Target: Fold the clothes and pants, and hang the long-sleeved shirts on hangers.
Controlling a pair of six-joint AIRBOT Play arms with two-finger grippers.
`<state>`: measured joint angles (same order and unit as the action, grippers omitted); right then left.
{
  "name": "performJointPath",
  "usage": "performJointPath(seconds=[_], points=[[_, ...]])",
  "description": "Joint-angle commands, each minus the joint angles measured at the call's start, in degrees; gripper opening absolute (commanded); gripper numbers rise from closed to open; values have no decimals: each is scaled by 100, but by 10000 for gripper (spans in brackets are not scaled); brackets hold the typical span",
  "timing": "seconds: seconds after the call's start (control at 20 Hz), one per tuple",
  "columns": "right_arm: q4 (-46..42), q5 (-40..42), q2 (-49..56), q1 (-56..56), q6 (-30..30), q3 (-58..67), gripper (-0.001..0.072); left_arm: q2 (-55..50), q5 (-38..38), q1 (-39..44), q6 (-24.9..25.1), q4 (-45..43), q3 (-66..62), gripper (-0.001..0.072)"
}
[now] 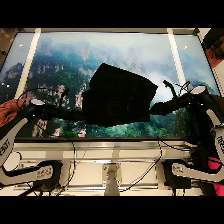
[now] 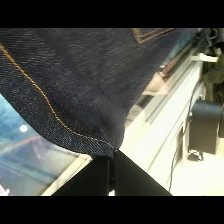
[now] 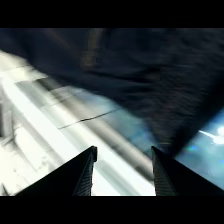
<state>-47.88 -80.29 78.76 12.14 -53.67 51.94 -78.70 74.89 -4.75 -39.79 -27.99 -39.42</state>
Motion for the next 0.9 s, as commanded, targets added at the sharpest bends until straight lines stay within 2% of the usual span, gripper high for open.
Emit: performJointPath(seconds=[0.0, 0.2, 0.4, 0.85], points=[[-481, 682, 13, -4, -345, 2, 396, 313, -90, 2, 22, 61, -7, 7], [-424, 507, 107, -4, -621, 2, 394, 442, -181, 2, 22, 61, -7, 7], [92, 308, 142, -4, -629, 2, 395, 442, -190, 2, 22, 61, -7, 7], [81, 68, 308, -4, -1139, 2, 394, 442, -365, 2, 22, 61, -7, 8]])
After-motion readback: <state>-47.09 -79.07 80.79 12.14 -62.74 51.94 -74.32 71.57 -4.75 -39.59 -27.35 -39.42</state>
